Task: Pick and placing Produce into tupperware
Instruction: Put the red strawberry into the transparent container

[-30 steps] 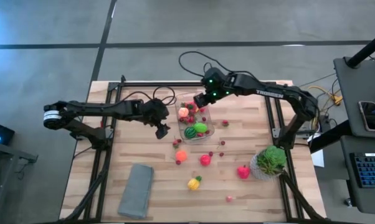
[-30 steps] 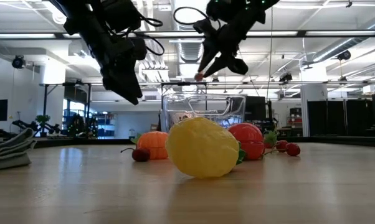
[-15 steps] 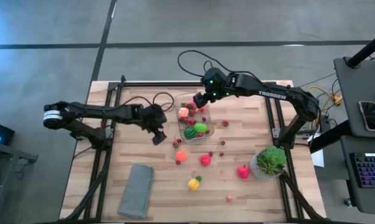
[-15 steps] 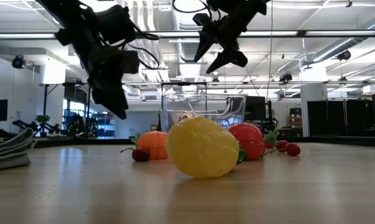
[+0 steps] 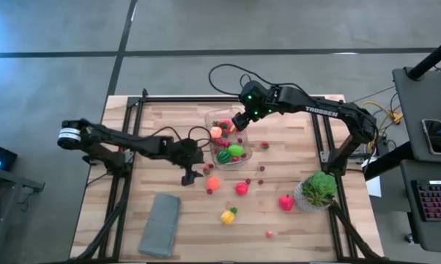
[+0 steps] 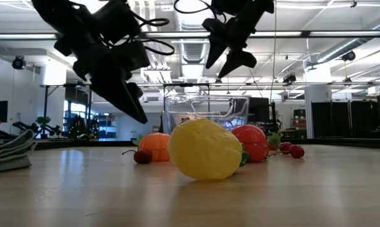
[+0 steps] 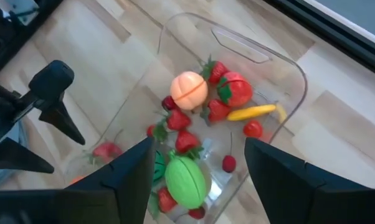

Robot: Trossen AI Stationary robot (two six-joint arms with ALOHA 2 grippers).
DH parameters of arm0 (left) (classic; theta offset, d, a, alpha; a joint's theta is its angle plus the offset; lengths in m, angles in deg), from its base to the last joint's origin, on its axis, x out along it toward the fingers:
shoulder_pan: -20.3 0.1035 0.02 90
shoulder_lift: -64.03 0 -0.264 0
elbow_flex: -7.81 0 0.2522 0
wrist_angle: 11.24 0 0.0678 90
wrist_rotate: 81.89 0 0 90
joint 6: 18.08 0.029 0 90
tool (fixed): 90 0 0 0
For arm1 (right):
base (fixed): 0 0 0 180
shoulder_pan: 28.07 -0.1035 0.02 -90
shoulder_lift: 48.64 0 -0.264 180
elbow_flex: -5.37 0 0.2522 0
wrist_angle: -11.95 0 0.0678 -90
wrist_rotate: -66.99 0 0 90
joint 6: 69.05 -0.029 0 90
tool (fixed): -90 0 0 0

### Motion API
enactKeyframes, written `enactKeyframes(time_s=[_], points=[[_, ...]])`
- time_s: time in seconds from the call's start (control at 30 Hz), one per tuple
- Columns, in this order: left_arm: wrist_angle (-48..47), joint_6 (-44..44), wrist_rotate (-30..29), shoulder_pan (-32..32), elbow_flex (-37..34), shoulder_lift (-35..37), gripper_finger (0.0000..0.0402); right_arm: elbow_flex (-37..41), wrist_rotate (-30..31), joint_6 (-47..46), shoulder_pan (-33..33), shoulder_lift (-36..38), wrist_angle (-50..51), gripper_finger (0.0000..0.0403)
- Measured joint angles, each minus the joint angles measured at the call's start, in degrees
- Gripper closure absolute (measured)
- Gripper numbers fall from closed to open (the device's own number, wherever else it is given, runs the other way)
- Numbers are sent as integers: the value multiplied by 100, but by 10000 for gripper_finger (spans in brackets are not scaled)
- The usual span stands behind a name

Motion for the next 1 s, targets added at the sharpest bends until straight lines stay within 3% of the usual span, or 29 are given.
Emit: enactKeyframes(time_s=[0.63, 1.0], points=[[676, -184, 109, -148, 31, -680, 134, 0, -2, 17, 0, 2, 138, 162], [623, -166, -505, -140, -13, -698, 134, 0, -4, 335, 2, 2, 234, 167]])
